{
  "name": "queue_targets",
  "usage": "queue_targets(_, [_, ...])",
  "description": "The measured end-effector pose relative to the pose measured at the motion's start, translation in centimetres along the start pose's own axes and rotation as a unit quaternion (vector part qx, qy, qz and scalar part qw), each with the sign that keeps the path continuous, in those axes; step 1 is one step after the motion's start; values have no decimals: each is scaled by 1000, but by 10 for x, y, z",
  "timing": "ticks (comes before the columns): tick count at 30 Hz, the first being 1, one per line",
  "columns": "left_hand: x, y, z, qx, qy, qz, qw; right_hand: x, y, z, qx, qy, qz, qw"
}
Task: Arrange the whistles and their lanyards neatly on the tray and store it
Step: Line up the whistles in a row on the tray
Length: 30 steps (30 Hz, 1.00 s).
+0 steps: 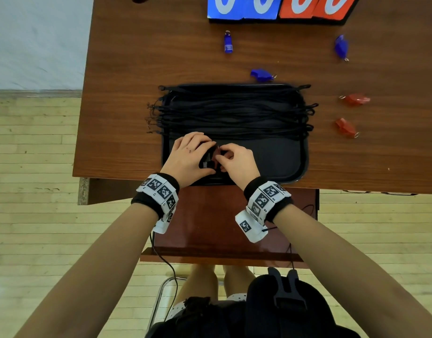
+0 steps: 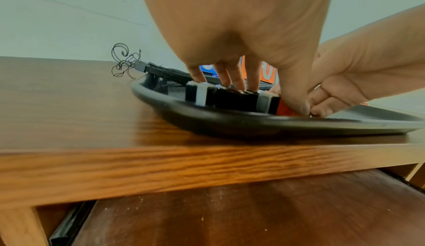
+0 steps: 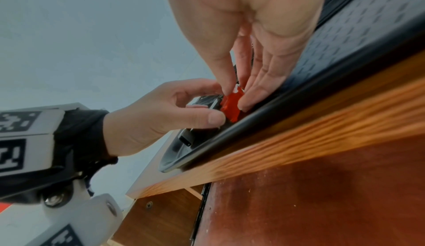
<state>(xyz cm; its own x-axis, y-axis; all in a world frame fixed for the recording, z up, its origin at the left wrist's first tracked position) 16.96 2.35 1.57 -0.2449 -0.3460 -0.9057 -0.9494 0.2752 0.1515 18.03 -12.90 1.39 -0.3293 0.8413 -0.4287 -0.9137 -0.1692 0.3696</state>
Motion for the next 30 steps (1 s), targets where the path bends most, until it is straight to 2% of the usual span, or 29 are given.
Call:
queue_targets(8, [3, -2, -1, 0, -7, -11, 1000, 3, -2, -4, -5, 8, -2, 1000])
queue_targets(15, [-15, 1, -10, -7, -13, 17, 1000, -14, 9, -2, 16, 5, -31, 999])
queue_targets(23, [-45, -46, -86, 81, -22, 25, 996, -112, 32, 2, 21, 40, -132, 990])
queue_targets(26, [-41, -73, -130, 118, -28, 31, 992, -159, 38, -12, 36, 72, -167, 983])
queue_targets(30, [-22, -107, -179, 130, -26, 47, 990, -203, 36, -42, 68, 98, -182, 976])
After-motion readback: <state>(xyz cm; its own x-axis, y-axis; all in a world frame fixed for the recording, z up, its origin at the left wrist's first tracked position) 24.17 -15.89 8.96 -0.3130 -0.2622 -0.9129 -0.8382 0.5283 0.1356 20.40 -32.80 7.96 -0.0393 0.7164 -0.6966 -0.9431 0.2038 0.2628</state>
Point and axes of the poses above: each hand's wrist, its own y-axis away from the middle knuckle, its own x-axis out of the palm, z = x × y, the point moved 3 cm from there along -y, towards the middle knuckle, and after that the axes turned 7 degrees about -x, right-handed, at the moved point
